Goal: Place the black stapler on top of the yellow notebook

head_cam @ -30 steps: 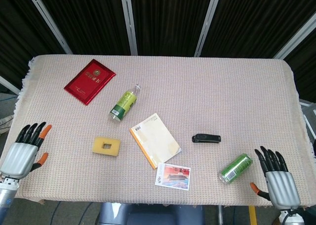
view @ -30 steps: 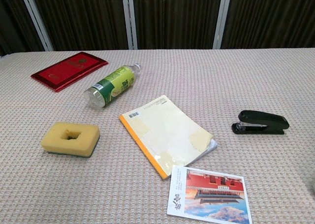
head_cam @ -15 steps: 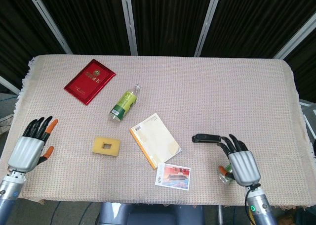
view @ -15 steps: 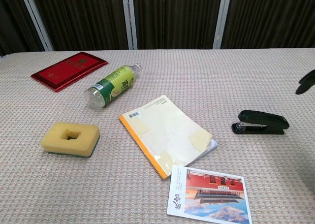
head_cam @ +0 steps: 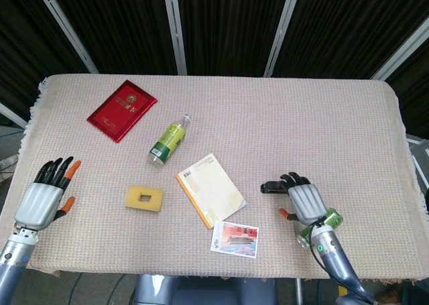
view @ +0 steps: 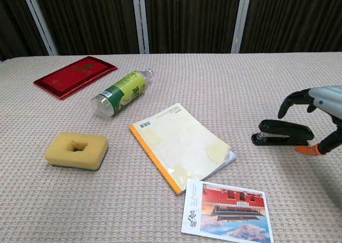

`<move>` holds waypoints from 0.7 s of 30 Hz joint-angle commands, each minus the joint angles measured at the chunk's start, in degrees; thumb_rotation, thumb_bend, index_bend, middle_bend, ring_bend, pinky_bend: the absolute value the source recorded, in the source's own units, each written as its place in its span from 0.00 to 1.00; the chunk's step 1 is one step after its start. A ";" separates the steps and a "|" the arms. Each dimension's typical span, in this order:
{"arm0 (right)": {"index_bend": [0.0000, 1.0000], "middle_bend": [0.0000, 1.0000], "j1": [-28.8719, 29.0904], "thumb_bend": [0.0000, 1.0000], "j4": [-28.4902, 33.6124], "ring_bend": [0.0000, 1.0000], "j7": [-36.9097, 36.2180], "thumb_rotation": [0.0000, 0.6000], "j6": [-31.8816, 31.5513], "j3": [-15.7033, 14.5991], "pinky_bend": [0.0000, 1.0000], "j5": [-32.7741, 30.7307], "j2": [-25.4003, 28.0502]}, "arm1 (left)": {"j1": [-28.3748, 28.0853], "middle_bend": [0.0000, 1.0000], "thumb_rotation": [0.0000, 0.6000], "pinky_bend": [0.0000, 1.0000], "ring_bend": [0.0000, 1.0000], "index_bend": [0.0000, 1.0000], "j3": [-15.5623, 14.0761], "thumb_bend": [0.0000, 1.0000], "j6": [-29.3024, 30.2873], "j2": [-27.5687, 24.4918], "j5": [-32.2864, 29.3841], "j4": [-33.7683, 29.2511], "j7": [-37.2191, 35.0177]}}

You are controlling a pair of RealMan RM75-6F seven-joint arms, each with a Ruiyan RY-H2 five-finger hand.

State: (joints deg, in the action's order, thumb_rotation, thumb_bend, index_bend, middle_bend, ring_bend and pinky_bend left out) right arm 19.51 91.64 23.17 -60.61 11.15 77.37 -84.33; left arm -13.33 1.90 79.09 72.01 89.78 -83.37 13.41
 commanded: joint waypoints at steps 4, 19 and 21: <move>0.31 0.20 3.73 0.19 -5.33 0.14 -4.80 1.00 3.95 1.88 0.28 -2.63 -0.49 | -0.82 0.00 1.00 0.10 0.00 0.00 0.63 0.37 -2.12 0.99 -2.29 0.85 1.41; 0.31 0.20 7.56 0.19 -14.67 0.14 -13.31 1.00 8.07 1.80 0.28 -5.10 -2.34 | -1.58 0.00 1.00 0.10 0.00 0.00 0.96 0.37 -4.32 1.97 -5.20 1.21 3.56; 0.31 0.20 7.83 0.19 -16.08 0.14 -14.81 1.00 8.39 1.56 0.28 -5.03 -2.77 | -1.73 0.00 1.00 0.10 0.00 0.00 0.95 0.37 -4.73 2.08 -5.55 1.24 3.84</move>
State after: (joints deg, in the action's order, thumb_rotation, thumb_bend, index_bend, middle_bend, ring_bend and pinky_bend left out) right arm 27.03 76.71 9.49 -52.58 12.99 72.38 -86.60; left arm -14.98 2.86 74.49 74.03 84.35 -82.16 17.14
